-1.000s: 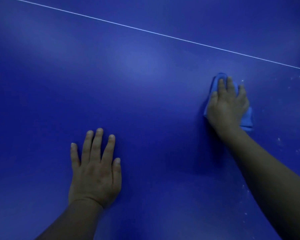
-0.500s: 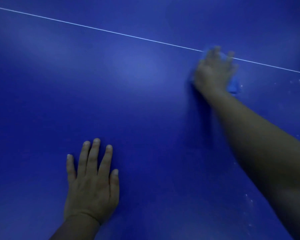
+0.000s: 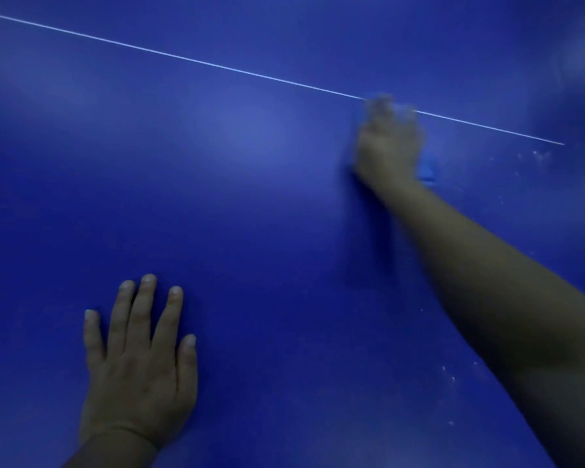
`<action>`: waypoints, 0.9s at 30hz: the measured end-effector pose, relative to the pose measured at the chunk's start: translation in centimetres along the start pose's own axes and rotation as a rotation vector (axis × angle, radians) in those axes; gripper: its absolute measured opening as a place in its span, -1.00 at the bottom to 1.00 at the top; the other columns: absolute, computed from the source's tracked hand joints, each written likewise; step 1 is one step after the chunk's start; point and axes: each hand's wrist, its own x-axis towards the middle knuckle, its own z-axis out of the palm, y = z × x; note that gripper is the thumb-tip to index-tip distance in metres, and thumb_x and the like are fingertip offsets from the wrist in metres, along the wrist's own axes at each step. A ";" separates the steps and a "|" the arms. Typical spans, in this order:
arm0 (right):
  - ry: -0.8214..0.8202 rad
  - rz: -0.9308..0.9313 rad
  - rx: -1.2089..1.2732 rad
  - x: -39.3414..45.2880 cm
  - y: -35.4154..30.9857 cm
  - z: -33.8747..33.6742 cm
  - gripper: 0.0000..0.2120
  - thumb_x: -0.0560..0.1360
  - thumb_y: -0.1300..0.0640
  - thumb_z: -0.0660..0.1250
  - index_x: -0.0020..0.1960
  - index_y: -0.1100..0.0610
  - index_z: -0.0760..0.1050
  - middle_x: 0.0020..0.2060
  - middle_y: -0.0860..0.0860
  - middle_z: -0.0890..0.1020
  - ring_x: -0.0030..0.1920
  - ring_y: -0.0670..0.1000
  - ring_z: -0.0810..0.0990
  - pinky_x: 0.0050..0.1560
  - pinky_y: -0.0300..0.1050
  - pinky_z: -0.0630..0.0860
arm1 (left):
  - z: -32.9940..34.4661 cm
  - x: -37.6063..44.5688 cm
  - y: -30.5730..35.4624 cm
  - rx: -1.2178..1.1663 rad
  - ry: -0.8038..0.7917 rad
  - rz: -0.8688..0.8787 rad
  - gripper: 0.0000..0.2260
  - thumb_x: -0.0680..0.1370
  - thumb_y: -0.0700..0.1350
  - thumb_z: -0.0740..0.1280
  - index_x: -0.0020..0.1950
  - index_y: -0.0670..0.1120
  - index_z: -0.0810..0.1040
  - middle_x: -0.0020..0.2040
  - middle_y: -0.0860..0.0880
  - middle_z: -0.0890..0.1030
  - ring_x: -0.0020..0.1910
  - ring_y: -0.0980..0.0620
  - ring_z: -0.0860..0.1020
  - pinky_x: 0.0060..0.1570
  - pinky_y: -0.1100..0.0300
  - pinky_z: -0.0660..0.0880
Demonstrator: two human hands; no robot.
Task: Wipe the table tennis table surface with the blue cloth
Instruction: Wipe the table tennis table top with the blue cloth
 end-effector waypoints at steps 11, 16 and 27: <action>-0.103 -0.277 0.093 -3.3 -3.2 -0.9 -0.46 0.61 -0.06 -0.11 0.55 -0.03 0.25 0.57 -0.06 0.22 0.54 0.24 0.14 0.47 0.28 0.07 | 0.1 0.1 0.1 0.024 -0.010 -0.017 -0.44 0.55 0.07 0.08 0.47 -0.19 0.42 0.54 -0.20 0.27 0.56 -0.21 0.15 0.49 -0.25 -0.11; -0.045 0.169 0.056 1.9 10.5 -0.7 -0.34 0.48 0.00 -0.16 0.56 -0.01 0.23 0.58 -0.02 0.19 0.53 0.27 0.13 0.49 0.25 0.08 | 0.1 0.1 0.2 0.008 0.012 -0.025 -0.44 0.55 0.08 0.07 0.46 -0.18 0.42 0.55 -0.18 0.26 0.56 -0.19 0.15 0.51 -0.20 -0.14; -0.024 -0.527 -0.092 -7.8 14.0 0.7 -0.51 0.70 -0.08 -0.21 0.48 0.05 0.27 0.49 0.14 0.37 0.43 0.32 0.34 0.37 0.38 0.24 | 0.1 0.0 0.2 0.020 -0.028 -0.030 -0.44 0.56 0.09 0.06 0.48 -0.17 0.40 0.56 -0.17 0.24 0.57 -0.18 0.12 0.51 -0.15 -0.19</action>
